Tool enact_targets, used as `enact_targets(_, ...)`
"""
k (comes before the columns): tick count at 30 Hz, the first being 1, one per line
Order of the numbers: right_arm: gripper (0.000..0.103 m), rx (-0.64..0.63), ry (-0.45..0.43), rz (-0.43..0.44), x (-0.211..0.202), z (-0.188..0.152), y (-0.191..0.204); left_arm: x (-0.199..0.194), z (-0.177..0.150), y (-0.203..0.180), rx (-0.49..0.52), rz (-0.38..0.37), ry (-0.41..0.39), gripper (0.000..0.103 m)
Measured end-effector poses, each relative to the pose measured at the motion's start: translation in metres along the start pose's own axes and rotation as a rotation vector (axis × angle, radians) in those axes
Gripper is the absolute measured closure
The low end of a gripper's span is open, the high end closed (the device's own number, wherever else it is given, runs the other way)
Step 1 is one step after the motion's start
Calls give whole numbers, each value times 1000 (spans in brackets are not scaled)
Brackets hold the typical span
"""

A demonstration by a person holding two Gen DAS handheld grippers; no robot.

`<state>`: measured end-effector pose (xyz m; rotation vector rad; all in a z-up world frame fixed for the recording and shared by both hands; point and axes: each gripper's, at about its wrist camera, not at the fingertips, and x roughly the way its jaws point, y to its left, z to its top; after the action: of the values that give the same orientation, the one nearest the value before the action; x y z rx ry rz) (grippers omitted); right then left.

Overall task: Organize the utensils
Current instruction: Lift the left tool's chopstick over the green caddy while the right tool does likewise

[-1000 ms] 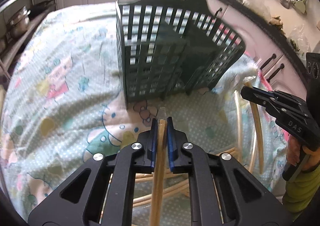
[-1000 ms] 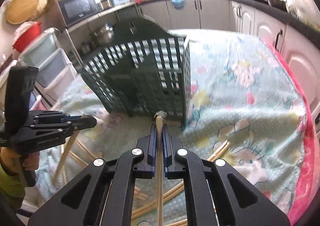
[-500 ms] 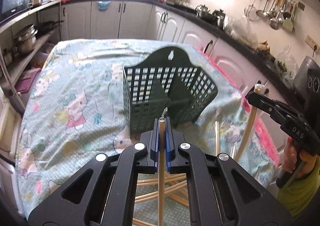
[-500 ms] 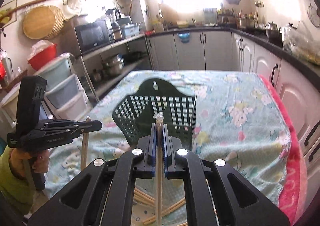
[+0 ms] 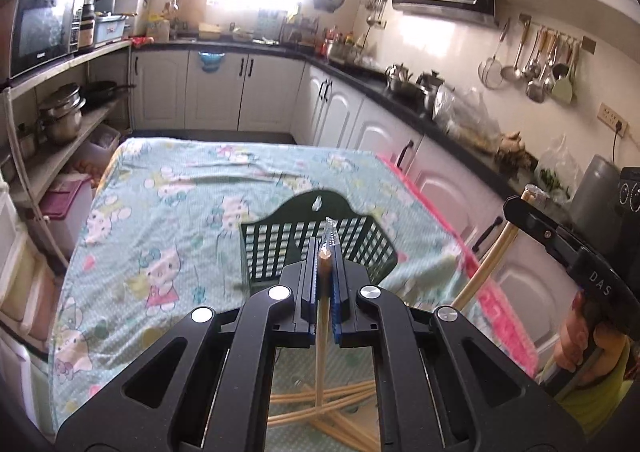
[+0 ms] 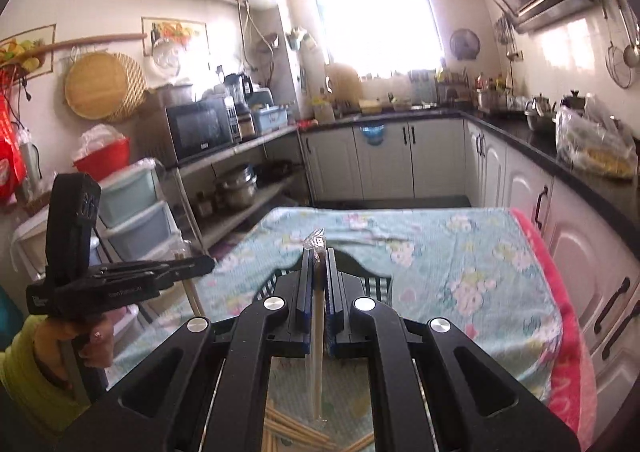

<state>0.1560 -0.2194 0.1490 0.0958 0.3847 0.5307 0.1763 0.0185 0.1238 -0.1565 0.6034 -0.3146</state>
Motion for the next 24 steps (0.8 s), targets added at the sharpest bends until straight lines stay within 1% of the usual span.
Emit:
enact_targets(4,97,-10,-61,10,-10,21,7,-10,15,-3,-11,-6,-47,100)
enact_targets(9,97,-35,-149,23,-18,49,17,-22,37,-4,-13,4,-114,100)
enact_targets(12,97,-45,-180,19,-19,65,19,-31,54,-6,-3,14,-162,100)
enact_targets(15,97,-47,-192,9,-14,76,18,-39,67,-8,12,38,-206,100)
enact_targets(19,97,-47,-194,-21,0,86,12,-43,83,-6,15,44,-240,100)
enact_targets(24,97,-13,-198,-39,19,87,-3,-32,95,3,10,63,-262,100)
